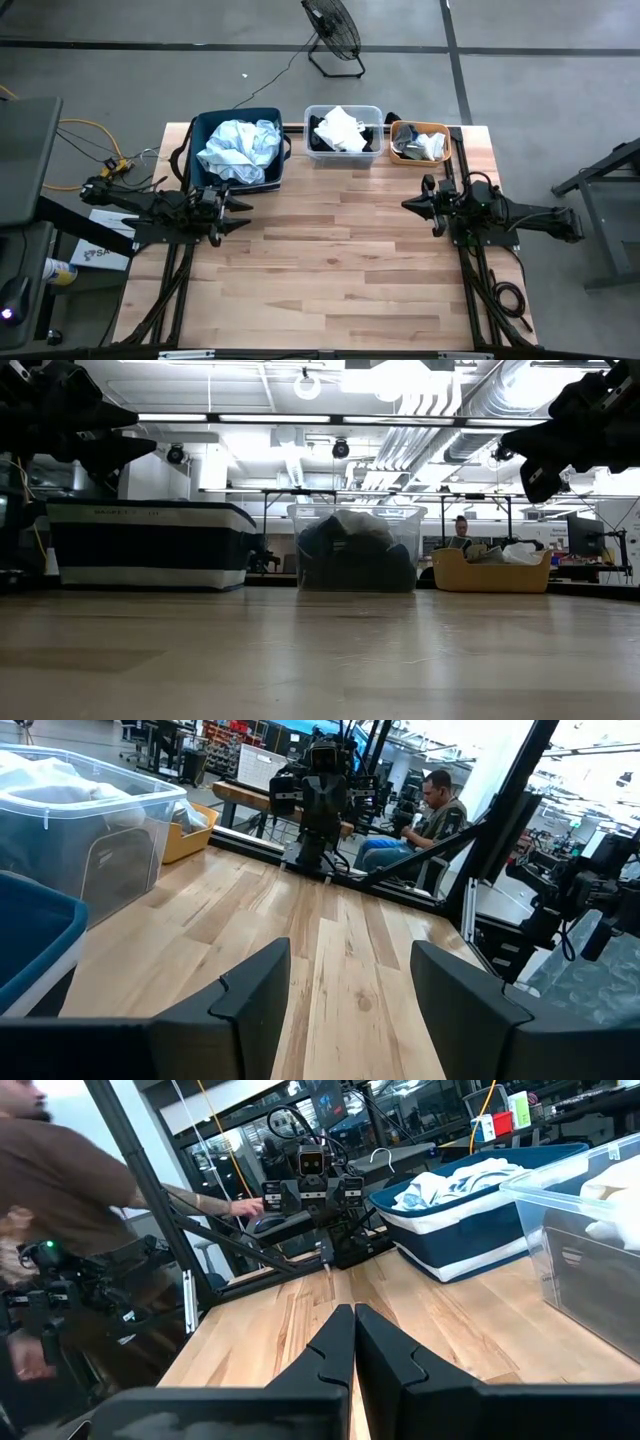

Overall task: Pick & Place Cloths
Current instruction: Return to Home Position

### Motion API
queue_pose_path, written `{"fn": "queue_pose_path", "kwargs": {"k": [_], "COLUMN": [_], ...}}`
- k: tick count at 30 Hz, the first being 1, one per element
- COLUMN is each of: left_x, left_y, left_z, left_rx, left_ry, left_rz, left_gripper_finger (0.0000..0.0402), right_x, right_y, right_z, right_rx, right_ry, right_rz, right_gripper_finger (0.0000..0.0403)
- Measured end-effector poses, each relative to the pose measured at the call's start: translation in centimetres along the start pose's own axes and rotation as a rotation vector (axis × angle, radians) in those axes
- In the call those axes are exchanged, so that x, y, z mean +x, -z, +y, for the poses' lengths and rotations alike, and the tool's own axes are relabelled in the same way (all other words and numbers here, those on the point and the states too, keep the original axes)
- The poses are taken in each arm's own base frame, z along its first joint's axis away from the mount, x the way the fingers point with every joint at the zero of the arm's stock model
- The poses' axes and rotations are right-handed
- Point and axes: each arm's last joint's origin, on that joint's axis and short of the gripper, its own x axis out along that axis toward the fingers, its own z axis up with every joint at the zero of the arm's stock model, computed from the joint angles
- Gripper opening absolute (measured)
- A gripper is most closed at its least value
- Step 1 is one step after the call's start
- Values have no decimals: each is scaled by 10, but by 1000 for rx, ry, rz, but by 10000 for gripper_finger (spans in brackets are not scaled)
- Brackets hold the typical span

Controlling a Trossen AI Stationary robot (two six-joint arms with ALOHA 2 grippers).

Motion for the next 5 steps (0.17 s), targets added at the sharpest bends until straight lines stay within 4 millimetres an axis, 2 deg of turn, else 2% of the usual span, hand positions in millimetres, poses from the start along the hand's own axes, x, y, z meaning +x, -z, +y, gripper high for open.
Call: {"fn": "queue_pose_path", "kwargs": {"k": [5], "left_x": [0], "left_y": [0], "left_z": [0], "left_rx": [0], "left_ry": [0], "left_rz": [0], "left_gripper_finger": [204], "right_x": [0], "right_y": [0], "right_z": [0], "right_rx": [0], "right_ry": [0], "right_rz": [0], "right_gripper_finger": [4]}}
